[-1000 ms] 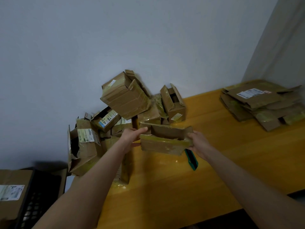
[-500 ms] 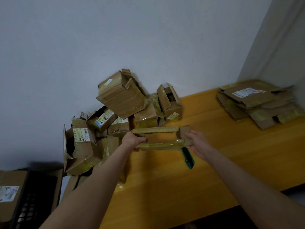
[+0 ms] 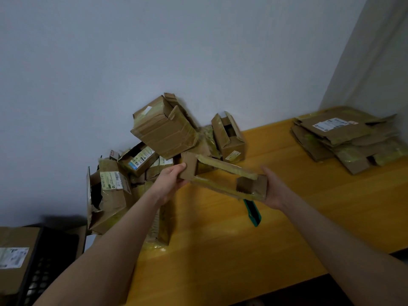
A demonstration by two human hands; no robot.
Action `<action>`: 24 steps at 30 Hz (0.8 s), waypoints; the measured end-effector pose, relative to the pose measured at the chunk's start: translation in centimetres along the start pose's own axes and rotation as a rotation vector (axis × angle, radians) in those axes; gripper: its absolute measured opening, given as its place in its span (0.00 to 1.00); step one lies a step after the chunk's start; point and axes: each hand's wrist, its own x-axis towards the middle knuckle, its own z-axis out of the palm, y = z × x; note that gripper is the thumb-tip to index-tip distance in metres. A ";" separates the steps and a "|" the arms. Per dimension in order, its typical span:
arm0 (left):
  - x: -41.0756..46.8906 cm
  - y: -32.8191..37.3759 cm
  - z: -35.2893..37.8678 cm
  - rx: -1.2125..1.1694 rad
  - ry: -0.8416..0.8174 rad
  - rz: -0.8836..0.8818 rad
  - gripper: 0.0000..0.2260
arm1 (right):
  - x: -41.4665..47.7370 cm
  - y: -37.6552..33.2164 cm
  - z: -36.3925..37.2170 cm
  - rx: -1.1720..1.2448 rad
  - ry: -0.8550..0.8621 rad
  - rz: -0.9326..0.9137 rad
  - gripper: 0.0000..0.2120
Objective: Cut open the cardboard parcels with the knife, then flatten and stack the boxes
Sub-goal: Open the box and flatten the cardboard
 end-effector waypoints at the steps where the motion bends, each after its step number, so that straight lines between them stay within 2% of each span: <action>1: -0.1 0.1 0.1 -0.016 -0.014 -0.007 0.09 | -0.2 0.1 0.2 -0.093 -0.009 -0.003 0.24; 3: -0.1 0.2 0.2 -0.044 -0.034 -0.021 0.11 | -0.2 0.3 0.4 -0.234 0.025 -0.041 0.16; 7: -0.1 0.2 0.3 0.015 -0.106 -0.047 0.17 | 0.5 0.9 0.9 -0.219 0.137 -0.105 0.14; 10: 0.2 0.0 0.0 0.013 -0.073 -0.116 0.25 | 1.2 1.2 0.8 -0.178 0.160 -0.136 0.19; 16: 0.4 -0.7 -0.4 -0.008 -0.025 -0.278 0.23 | 0.8 1.3 1.5 -0.201 0.022 -0.206 0.20; 19: 0.5 -1.0 -0.7 0.055 -0.044 -0.258 0.22 | 0.5 1.1 1.5 -0.277 -0.044 -0.137 0.23; 21: 0.4 -1.1 -0.7 0.099 -0.053 -0.211 0.20 | 0.4 1.0 1.6 -0.274 -0.007 -0.123 0.21; 24: 0.0 -0.9 -0.5 0.159 -0.091 -0.169 0.24 | 0.9 1.2 1.6 -0.285 0.041 -0.125 0.27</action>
